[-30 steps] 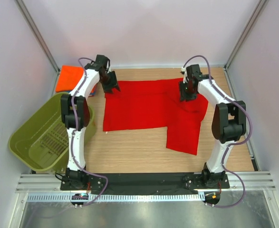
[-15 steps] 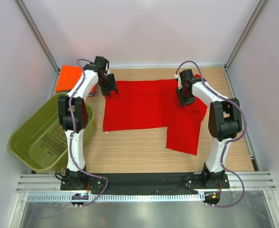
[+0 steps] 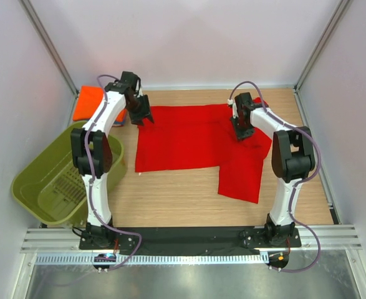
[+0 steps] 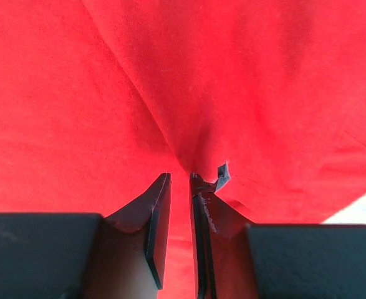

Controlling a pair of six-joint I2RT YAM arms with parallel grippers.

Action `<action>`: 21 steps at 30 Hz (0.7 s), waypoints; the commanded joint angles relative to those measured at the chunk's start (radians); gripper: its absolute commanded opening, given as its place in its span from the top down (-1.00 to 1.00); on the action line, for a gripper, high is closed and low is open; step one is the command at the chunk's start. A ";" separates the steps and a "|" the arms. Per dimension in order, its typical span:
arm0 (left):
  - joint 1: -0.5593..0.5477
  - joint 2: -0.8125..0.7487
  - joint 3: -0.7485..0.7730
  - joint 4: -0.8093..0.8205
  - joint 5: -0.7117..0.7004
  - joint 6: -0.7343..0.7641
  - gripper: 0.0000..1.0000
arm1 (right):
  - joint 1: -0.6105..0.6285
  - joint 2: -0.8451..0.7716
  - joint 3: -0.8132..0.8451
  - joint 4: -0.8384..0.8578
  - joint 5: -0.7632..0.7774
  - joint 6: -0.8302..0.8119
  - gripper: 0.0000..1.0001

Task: Fold and stack the t-shirts
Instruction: Fold the tshirt

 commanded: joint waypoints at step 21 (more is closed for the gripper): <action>-0.002 -0.039 0.000 0.016 0.020 0.010 0.03 | 0.007 0.056 0.042 0.036 0.095 0.012 0.66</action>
